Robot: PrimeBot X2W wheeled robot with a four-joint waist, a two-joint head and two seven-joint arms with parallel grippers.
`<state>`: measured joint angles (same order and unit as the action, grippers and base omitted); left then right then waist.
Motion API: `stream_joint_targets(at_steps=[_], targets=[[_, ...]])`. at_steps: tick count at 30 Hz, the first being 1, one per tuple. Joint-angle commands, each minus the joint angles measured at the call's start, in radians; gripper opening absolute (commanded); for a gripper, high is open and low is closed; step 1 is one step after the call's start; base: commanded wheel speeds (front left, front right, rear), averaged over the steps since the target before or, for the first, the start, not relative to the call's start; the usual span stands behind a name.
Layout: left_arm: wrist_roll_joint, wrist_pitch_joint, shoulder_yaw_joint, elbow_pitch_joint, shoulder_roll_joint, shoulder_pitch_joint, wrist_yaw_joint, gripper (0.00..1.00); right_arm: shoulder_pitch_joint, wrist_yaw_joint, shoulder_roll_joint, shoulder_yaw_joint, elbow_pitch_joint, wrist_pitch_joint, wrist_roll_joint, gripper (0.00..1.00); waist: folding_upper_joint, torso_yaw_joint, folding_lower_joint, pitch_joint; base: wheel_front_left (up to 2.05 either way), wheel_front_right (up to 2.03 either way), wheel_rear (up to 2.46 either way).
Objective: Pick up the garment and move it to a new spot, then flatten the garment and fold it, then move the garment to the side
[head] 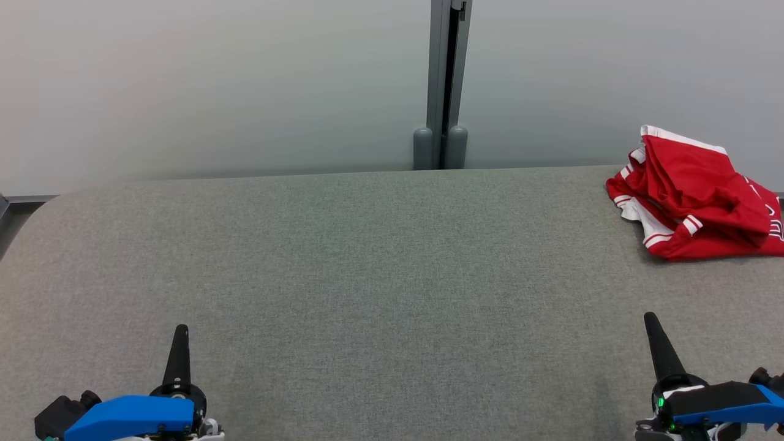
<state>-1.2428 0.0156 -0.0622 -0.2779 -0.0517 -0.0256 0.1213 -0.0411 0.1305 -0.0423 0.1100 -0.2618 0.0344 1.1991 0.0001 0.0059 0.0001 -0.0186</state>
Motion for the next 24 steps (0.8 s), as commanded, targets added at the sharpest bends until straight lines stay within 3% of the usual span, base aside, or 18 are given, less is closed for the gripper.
stream_joint_targets(at_steps=[1,24], targets=[[-0.017,0.004,-0.008,0.012,0.000,-0.028,0.007,0.00,-0.022,0.000,-0.008,0.003,0.012,0.006,0.021,0.00,-0.0001,0.000,-0.0001,0.000,0.00,0.00,0.00],[-0.210,0.057,-0.034,0.025,0.001,-0.063,0.010,0.00,-0.050,0.000,-0.010,0.004,0.015,0.047,0.236,0.00,-0.0001,-0.003,-0.0001,0.011,0.00,0.00,0.00]])
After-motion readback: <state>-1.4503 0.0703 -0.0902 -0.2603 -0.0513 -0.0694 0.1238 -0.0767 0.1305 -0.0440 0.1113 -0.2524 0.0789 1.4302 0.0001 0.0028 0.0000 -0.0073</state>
